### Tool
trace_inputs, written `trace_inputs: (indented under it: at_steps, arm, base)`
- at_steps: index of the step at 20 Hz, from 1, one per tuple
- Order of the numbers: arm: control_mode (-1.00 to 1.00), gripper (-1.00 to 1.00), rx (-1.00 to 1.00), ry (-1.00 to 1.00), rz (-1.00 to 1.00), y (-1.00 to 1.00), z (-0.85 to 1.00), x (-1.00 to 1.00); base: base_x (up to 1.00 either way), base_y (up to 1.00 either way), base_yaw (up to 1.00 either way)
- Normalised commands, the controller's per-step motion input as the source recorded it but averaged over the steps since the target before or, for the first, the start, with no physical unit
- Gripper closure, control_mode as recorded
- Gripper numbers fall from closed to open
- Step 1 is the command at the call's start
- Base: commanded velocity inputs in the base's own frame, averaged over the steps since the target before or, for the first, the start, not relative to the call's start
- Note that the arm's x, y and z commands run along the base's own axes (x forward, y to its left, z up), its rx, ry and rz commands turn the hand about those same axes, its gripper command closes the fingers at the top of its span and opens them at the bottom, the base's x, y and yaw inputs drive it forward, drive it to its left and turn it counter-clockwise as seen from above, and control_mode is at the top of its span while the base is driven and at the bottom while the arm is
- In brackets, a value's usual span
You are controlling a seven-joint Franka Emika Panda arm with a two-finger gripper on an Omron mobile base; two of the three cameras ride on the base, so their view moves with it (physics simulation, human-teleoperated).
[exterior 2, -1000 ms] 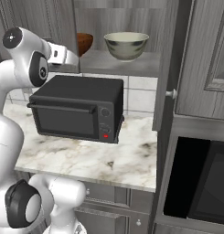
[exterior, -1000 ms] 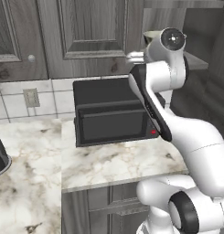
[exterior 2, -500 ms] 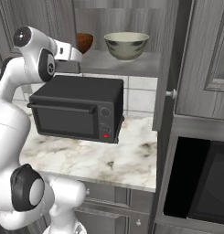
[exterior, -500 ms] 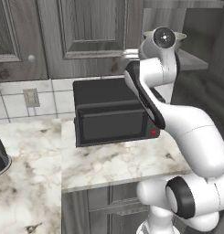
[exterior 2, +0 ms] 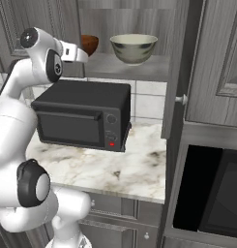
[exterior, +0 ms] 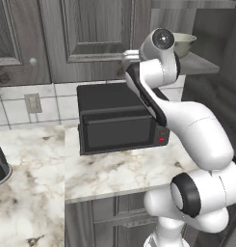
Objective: Move the bowls from the cabinet to the plates on the dining table.
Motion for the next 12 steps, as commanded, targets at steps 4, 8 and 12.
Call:
trace_inputs:
  at_steps: [4,8,12]
  arm:
    - [-1.00,-1.00,0.00,0.00,0.00,0.01,0.00,0.44]
    - [-1.00,-1.00,0.02,0.00,0.00,0.00,0.01,0.45]
    - [-1.00,-1.00,0.02,0.00,0.00,0.00,0.01,0.40]
  base:
    - [0.00,0.00,0.00]
    - [0.00,0.00,0.00]
    - [0.00,0.00,0.00]
